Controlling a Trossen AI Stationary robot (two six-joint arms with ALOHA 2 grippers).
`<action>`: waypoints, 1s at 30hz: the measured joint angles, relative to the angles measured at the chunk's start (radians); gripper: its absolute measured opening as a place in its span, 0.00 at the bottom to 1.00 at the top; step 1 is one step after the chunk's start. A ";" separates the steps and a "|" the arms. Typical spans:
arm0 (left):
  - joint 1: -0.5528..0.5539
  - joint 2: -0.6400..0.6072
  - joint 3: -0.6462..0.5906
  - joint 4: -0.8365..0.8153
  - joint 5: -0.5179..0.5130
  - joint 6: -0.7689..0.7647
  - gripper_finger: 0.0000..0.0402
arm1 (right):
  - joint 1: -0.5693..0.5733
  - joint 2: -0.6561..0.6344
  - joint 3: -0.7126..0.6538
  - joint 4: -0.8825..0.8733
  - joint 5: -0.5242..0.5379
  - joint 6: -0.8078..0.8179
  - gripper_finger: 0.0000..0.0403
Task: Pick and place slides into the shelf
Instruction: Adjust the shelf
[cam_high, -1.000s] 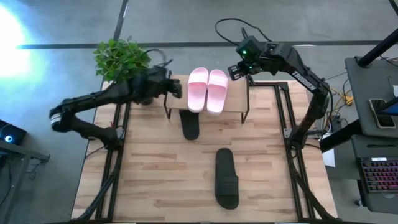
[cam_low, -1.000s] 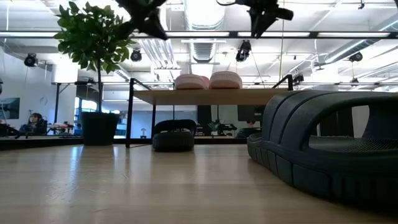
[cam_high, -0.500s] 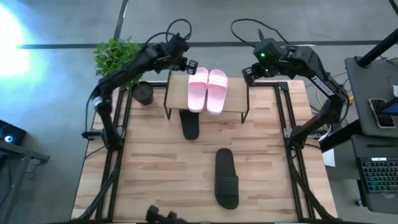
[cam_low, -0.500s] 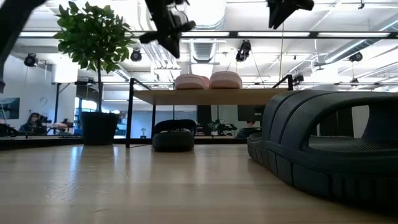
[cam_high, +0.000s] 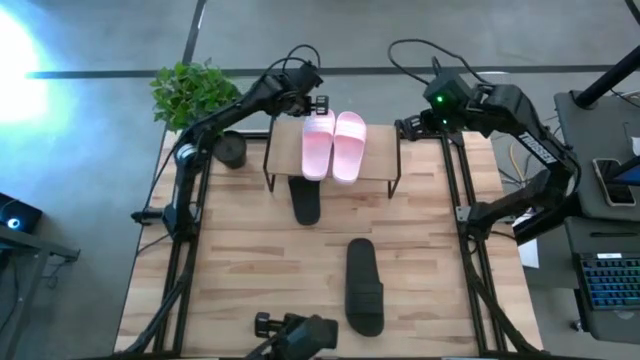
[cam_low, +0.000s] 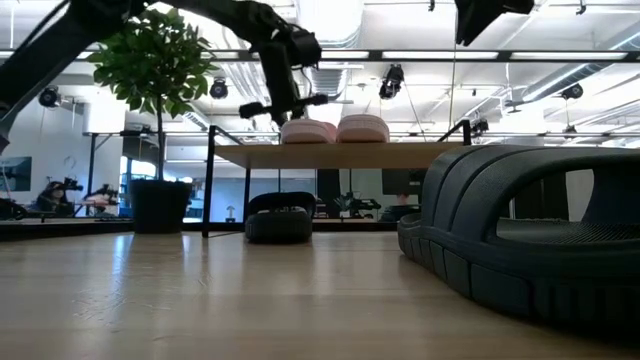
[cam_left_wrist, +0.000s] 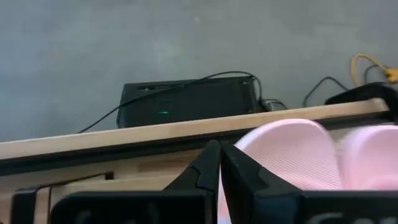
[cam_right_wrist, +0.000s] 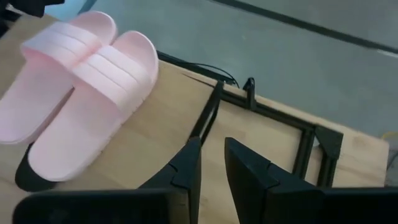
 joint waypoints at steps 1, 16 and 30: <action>0.002 0.008 -0.001 0.003 -0.007 0.000 0.00 | 0.000 -0.007 -0.016 0.001 0.006 0.010 0.16; 0.059 0.033 -0.041 0.009 -0.163 -0.012 0.00 | 0.000 -0.036 -0.129 0.030 0.075 0.056 0.16; 0.059 0.100 -0.044 -0.089 -0.100 0.037 0.00 | 0.000 -0.036 -0.117 0.078 0.075 0.049 0.16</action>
